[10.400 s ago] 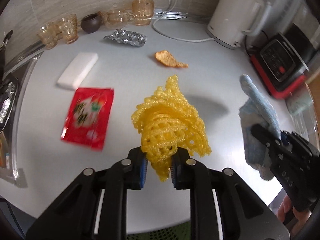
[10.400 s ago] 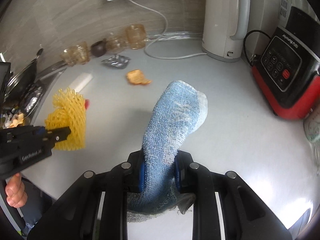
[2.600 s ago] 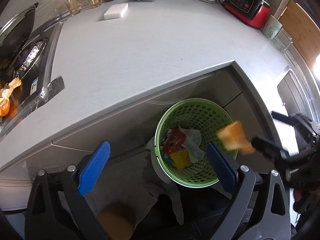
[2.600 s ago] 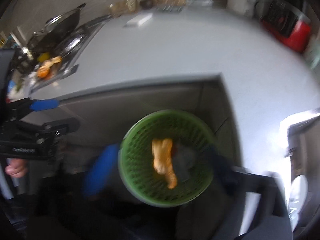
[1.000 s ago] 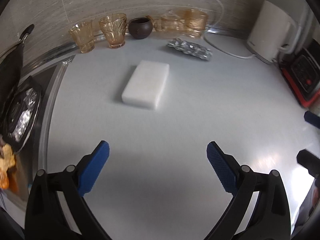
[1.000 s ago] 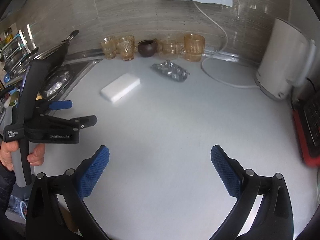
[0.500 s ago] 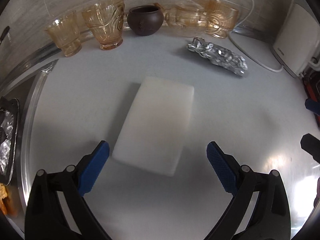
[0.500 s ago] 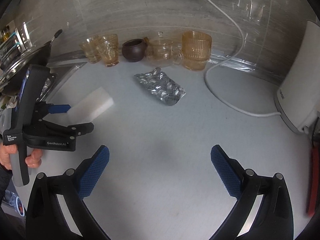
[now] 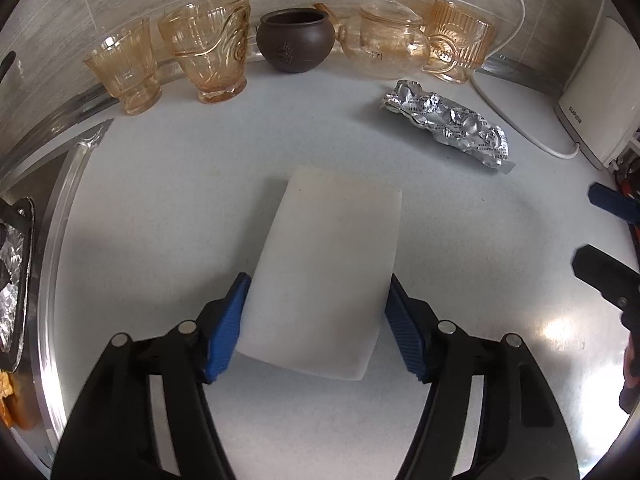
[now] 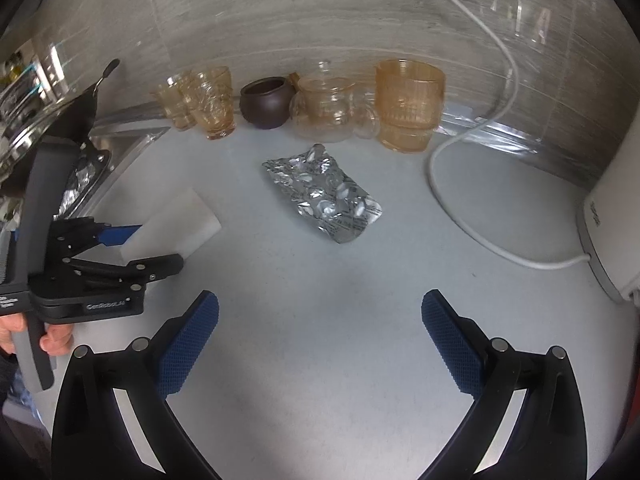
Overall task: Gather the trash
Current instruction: 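Grasp the white sponge with left tool while right tool grasps silver blister pack, then carry sponge and blister pack over the green basket and open both tools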
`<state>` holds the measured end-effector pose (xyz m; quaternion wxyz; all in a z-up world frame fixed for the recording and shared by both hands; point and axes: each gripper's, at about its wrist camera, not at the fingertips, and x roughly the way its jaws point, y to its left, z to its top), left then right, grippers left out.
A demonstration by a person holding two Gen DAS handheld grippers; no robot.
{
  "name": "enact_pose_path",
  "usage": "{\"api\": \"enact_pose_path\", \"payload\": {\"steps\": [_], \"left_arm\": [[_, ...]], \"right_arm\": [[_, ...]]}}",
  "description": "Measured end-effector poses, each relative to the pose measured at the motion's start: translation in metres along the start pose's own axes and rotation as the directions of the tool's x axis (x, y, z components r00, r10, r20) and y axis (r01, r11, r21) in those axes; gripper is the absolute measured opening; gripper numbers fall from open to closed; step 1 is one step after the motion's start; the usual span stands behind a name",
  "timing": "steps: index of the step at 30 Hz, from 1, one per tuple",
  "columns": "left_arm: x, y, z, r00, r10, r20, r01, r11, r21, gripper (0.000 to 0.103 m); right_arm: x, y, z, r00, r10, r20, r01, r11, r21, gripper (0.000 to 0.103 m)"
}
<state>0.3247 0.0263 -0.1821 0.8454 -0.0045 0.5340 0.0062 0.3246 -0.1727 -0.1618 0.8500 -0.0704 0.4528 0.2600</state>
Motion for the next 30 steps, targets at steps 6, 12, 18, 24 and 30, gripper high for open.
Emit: {"api": "enact_pose_path", "payload": {"steps": [6,12,18,24,30], "left_arm": [[-0.029,-0.005,-0.021,1.0,-0.015,0.008,0.015,1.0,-0.004,0.064],[-0.068,-0.003,-0.064,1.0,-0.019,0.019,0.02,0.999,-0.036,0.064],[-0.103,0.007,-0.121,0.997,-0.083,-0.003,0.082,0.991,-0.108,0.064],[-0.127,0.014,-0.164,0.997,-0.067,-0.041,0.061,0.989,-0.134,0.064],[-0.14,0.023,-0.179,0.998,-0.038,-0.046,0.03,0.985,-0.17,0.065]], "right_arm": [[0.016,-0.001,0.016,1.0,0.004,-0.011,-0.004,0.997,-0.077,0.101],[0.029,0.001,0.031,0.999,0.03,-0.021,-0.032,0.993,-0.111,0.101],[0.05,0.014,0.055,0.999,0.026,-0.032,-0.034,0.966,-0.256,0.101],[0.087,0.005,0.08,0.995,0.027,-0.095,-0.051,0.965,-0.256,0.101],[0.107,0.01,0.084,0.991,0.0,-0.132,-0.038,0.957,-0.286,0.1]]}}
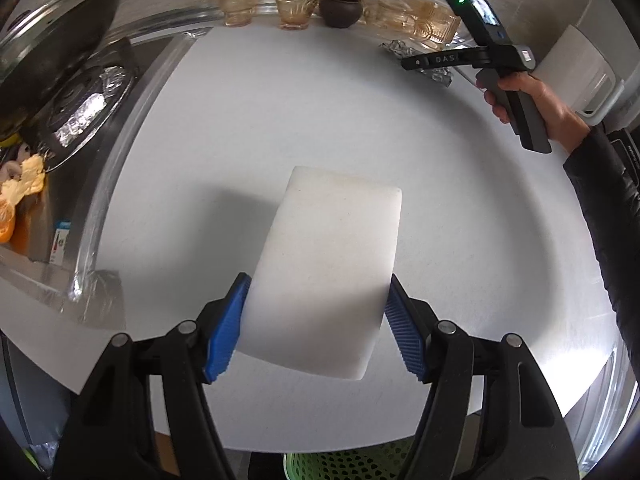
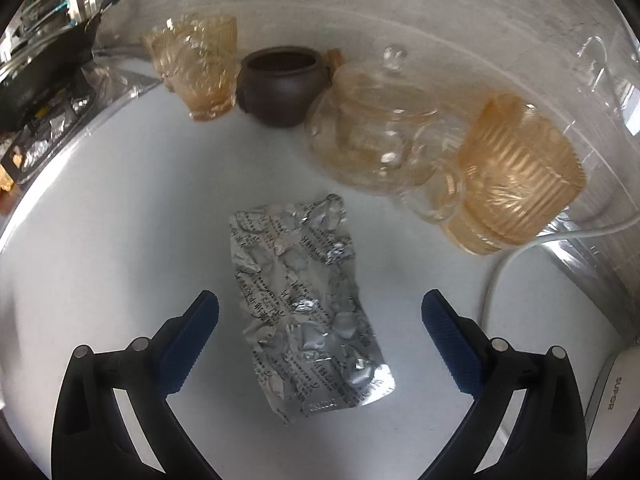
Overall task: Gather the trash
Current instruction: 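Carry sponge and blister pack over the green basket and open both tools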
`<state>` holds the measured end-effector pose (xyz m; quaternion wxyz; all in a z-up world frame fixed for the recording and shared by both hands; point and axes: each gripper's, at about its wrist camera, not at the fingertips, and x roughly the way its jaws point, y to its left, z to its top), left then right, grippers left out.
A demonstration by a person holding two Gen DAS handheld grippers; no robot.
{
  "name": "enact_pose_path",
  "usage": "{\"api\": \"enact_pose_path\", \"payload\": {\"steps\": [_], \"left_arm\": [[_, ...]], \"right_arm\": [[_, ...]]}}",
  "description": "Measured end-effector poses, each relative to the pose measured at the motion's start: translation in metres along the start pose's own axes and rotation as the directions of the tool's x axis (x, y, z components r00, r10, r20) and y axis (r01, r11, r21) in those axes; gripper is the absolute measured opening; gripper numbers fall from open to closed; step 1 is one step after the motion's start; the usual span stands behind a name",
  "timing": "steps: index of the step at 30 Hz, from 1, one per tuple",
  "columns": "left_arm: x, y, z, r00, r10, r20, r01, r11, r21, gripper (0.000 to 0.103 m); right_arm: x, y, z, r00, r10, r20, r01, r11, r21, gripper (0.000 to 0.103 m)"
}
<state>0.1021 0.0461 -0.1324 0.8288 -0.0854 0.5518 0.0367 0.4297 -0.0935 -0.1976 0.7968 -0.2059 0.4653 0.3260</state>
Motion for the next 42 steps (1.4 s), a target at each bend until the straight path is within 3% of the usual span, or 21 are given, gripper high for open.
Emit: {"api": "enact_pose_path", "payload": {"steps": [3,4,5,10,17,26,34,42], "left_arm": [[-0.006,0.002,-0.004,1.0,0.022,0.013,-0.022,1.0,-0.006,0.065],[-0.007,0.002,-0.006,1.0,0.027,0.016,-0.027,1.0,-0.008,0.065],[-0.008,0.002,-0.006,0.999,0.032,0.018,-0.032,0.999,-0.013,0.065],[-0.015,-0.003,-0.011,0.999,0.037,0.022,-0.036,0.999,-0.016,0.065],[-0.03,-0.014,-0.023,0.999,-0.015,0.039,0.014,1.0,0.028,0.065],[-0.063,-0.029,-0.061,0.99,-0.136,0.047,0.125,0.974,0.187,0.065],[-0.082,-0.015,-0.12,0.979,-0.204,-0.014,0.197,0.921,0.336,0.065],[-0.091,-0.009,-0.177,0.964,-0.25,-0.087,0.262,0.852,0.453,0.065]], "right_arm": [[0.003,0.009,-0.001,0.999,-0.04,0.004,0.04,0.998,-0.038,0.09],[0.001,0.009,-0.001,1.0,-0.029,0.006,0.029,0.999,-0.027,0.078],[-0.001,0.006,-0.001,1.0,0.007,0.006,-0.007,1.0,0.007,0.06],[-0.014,0.003,-0.007,1.0,-0.009,0.011,0.009,0.999,0.052,0.05],[-0.085,0.018,-0.055,0.997,-0.018,0.075,0.008,0.991,0.134,0.05],[-0.206,0.117,-0.164,0.99,-0.022,0.136,-0.016,0.962,0.273,0.05],[-0.278,0.218,-0.258,0.988,-0.091,0.129,0.02,0.883,0.468,0.05],[-0.304,0.293,-0.32,0.981,-0.169,0.092,0.08,0.793,0.605,0.05]]}}
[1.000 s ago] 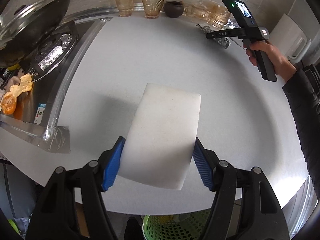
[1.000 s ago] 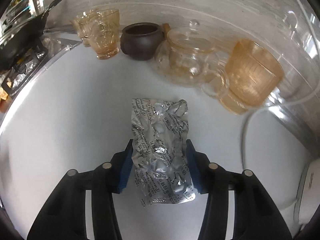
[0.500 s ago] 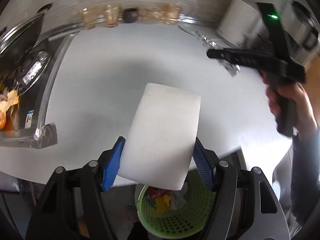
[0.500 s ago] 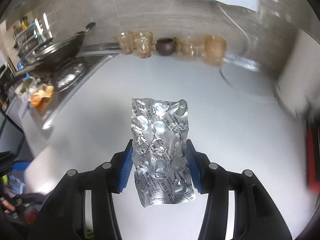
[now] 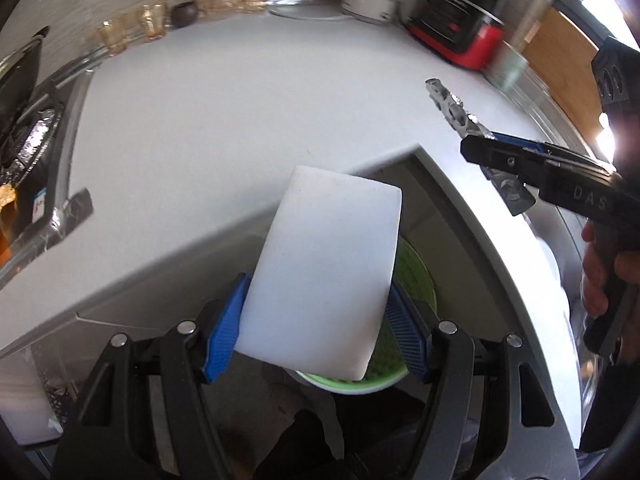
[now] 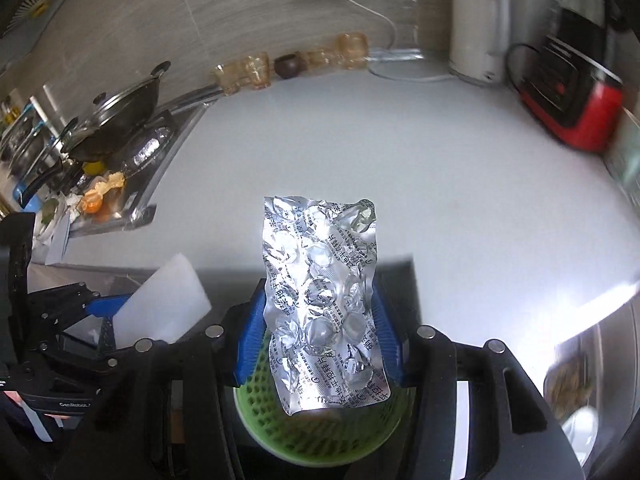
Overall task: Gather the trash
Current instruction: 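Carry sponge and blister pack over the green basket and open both tools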
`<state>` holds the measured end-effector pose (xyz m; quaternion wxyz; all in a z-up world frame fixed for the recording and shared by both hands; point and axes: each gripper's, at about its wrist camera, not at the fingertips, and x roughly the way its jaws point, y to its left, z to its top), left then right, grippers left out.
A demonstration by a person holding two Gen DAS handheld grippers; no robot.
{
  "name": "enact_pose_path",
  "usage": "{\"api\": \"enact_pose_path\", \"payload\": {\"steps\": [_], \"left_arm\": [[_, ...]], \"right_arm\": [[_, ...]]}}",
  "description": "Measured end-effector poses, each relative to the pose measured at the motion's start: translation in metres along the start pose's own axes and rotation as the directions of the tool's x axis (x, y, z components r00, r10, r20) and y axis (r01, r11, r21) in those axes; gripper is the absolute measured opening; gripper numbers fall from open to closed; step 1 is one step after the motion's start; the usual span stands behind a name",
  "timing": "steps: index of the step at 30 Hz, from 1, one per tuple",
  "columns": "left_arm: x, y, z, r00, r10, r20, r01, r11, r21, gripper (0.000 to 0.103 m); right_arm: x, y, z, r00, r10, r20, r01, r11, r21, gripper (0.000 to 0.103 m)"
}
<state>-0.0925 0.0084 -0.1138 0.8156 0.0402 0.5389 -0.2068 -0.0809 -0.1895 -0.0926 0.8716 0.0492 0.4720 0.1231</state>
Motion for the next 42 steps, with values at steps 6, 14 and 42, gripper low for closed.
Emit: {"api": "enact_pose_path", "payload": {"steps": [6,14,42], "left_arm": [[0.001,-0.016,-0.027,0.999,-0.028,-0.028,0.03,0.994,0.102,0.065],[0.008,-0.026,-0.04,0.996,-0.049,-0.068,0.059,0.987,0.152,0.065],[0.004,-0.018,-0.023,0.998,0.059,-0.016,-0.055,0.985,0.164,0.095]], "right_arm": [[-0.014,0.015,-0.045,0.998,-0.056,-0.014,0.056,0.998,0.039,0.049],[-0.026,0.026,-0.073,0.997,-0.079,-0.018,0.08,0.994,0.078,0.05],[-0.019,0.023,-0.076,0.997,-0.054,-0.048,0.057,0.997,0.059,0.053]]}}
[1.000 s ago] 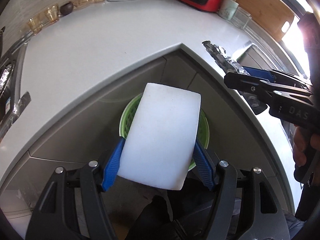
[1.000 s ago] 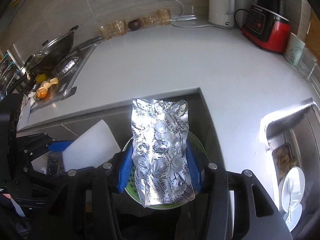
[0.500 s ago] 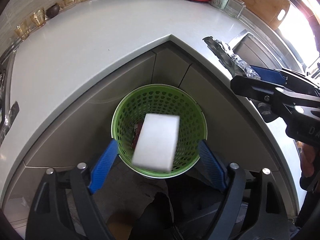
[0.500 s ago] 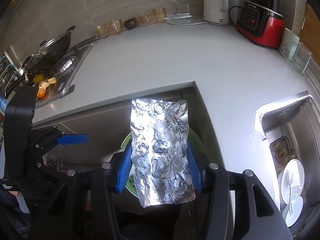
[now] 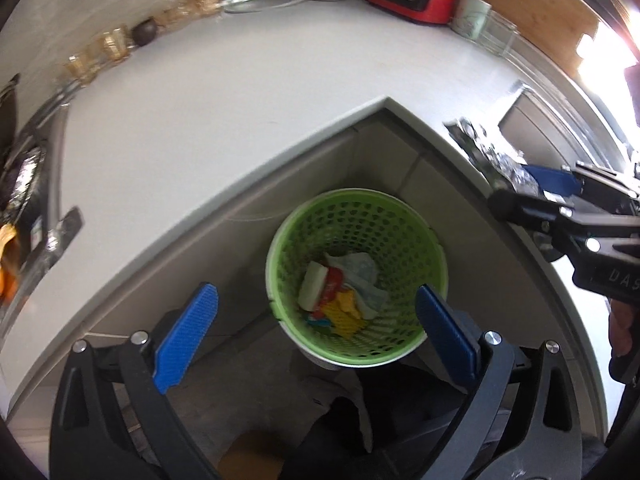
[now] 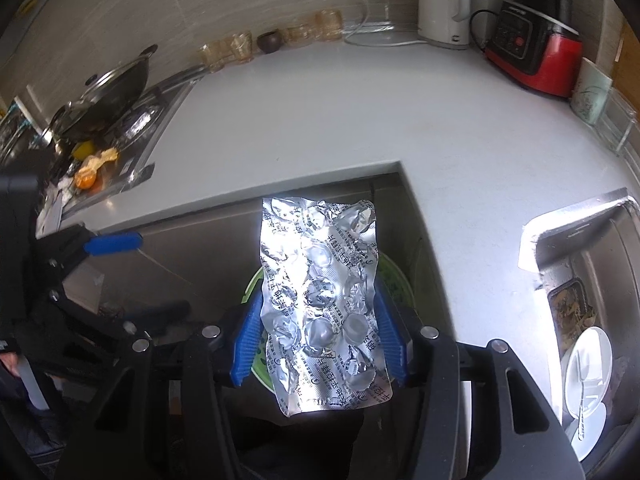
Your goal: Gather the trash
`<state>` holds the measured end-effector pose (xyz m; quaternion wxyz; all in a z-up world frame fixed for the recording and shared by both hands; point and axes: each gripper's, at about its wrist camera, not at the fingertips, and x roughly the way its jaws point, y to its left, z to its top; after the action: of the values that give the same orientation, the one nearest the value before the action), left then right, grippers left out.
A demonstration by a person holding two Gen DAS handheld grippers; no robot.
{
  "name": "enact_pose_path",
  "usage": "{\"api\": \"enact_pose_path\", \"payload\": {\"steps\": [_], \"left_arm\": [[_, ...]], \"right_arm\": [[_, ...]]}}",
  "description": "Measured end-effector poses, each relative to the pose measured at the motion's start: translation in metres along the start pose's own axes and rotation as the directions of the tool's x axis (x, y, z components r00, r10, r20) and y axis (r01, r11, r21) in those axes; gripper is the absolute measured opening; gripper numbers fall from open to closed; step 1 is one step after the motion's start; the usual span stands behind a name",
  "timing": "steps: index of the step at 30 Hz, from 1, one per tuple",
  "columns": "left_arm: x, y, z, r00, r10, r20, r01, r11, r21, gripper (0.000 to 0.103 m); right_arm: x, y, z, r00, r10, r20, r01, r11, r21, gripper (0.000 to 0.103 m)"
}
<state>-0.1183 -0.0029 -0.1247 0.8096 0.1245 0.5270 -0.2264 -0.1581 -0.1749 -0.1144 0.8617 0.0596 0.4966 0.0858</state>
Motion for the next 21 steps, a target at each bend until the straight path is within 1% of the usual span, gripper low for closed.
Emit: {"api": "enact_pose_path", "payload": {"steps": [3,4,5,7,10,13,16,21], "left_arm": [[-0.004,0.016,-0.006,1.0,0.024,0.0,-0.024,0.999,-0.037,0.095],[-0.004,0.019,-0.007,1.0,0.029,-0.002,-0.029,0.999,-0.046,0.095],[-0.005,0.024,-0.009,0.999,0.037,-0.005,-0.037,0.997,-0.06,0.095],[-0.004,0.03,-0.013,0.999,0.045,-0.012,-0.046,0.996,-0.079,0.095],[-0.005,0.036,-0.015,0.999,0.048,-0.019,-0.049,0.993,-0.107,0.095],[-0.01,0.039,-0.012,0.999,0.049,-0.003,-0.049,0.991,-0.128,0.095],[-0.022,0.042,-0.003,0.998,0.061,0.033,-0.055,0.989,-0.141,0.095],[-0.039,0.04,0.019,0.993,0.069,0.098,-0.054,0.987,-0.152,0.095]], "right_arm": [[0.014,0.007,-0.002,1.0,0.003,-0.021,-0.004,1.0,-0.03,0.058],[0.02,0.01,-0.004,0.999,0.002,-0.036,-0.003,0.999,-0.041,0.069],[0.024,0.012,-0.005,0.999,-0.006,-0.039,0.004,0.999,-0.049,0.085],[0.027,0.018,-0.006,0.999,-0.037,-0.028,0.035,0.997,-0.067,0.096],[0.027,0.018,-0.003,0.999,-0.026,-0.033,0.024,0.998,-0.065,0.097],[0.016,0.017,0.006,0.999,-0.045,0.001,0.045,0.997,-0.056,0.101],[0.001,0.015,0.02,0.996,-0.073,0.041,0.075,0.996,-0.04,0.101],[-0.019,0.011,0.043,0.991,-0.096,0.092,0.097,0.995,-0.008,0.101]]}}
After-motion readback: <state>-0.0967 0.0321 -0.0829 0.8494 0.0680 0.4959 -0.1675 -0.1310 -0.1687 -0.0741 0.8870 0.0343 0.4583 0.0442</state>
